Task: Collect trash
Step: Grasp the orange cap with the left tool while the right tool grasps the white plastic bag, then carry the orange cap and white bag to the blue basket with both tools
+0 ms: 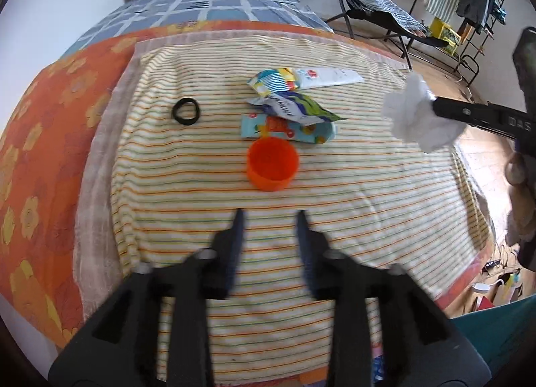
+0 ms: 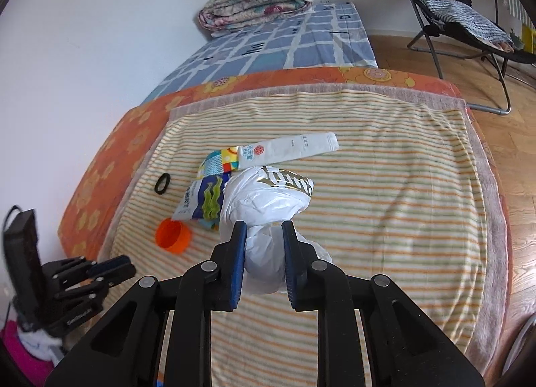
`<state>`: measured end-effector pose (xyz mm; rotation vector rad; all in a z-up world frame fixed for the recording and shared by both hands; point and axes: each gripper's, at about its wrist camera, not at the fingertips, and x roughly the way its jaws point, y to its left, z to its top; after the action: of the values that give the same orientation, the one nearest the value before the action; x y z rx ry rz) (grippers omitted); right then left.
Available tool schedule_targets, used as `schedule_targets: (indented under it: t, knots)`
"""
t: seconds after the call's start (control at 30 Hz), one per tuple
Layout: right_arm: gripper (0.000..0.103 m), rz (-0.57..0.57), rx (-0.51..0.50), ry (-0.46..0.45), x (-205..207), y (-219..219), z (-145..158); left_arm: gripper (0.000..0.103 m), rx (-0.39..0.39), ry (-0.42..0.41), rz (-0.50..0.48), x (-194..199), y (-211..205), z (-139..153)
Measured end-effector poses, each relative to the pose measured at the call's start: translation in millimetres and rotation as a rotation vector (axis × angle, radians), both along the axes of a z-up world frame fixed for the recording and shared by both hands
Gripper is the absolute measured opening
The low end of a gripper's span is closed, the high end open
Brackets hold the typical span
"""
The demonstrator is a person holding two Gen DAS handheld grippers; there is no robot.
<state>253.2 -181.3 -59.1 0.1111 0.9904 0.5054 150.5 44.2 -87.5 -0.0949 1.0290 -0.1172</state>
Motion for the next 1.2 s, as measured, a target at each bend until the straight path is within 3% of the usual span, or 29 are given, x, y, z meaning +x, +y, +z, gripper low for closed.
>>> schedule_targets:
  t: [0.07,0.43,0.5,0.57,0.77,0.8,0.83,0.87,1.0,1.03,1.07,1.1,1.13,1.2]
  knots:
    - [0.019,0.010,0.000,0.001,-5,-2,1,0.063,0.020,-0.014,-0.001,-2,-1,0]
    - [0.019,0.025,0.016,-0.011,-22,-7,10,0.063,0.086,-0.013,-0.046,44,-33,-25]
    - [0.019,0.034,0.012,-0.017,-25,-8,11,0.056,0.091,-0.005,-0.028,49,-32,-29]
    - [0.019,0.042,0.010,-0.015,-27,-8,10,0.043,0.101,-0.001,-0.002,54,-29,-31]
    - [0.019,0.055,-0.014,-0.030,-33,-11,11,0.037,0.065,-0.009,0.023,52,-20,-29]
    - [0.019,0.053,-0.010,-0.032,-35,-12,12,0.033,0.073,-0.013,0.021,50,-20,-27]
    - [0.019,0.050,-0.007,-0.036,-37,-14,14,0.018,0.077,-0.016,0.016,48,-21,-26]
    - [0.019,0.050,-0.008,-0.041,-38,-15,16,0.011,0.075,-0.017,0.005,47,-21,-24]
    - [0.019,0.050,-0.003,-0.045,-45,-18,20,0.011,0.078,-0.044,0.008,43,-22,-20]
    - [0.019,0.046,0.001,-0.042,-47,-19,19,0.021,0.060,-0.037,0.009,44,-21,-21]
    - [0.019,0.044,0.002,-0.040,-48,-20,20,0.044,0.044,-0.019,0.010,47,-20,-22]
    - [0.019,0.043,0.003,-0.039,-50,-20,20,0.054,0.029,-0.005,0.014,50,-20,-23]
    - [0.019,0.044,0.004,-0.041,-51,-21,21,0.062,0.028,-0.013,0.029,52,-20,-23]
    - [0.019,0.047,0.006,-0.045,-52,-21,23,0.062,0.047,-0.017,0.044,56,-22,-25]
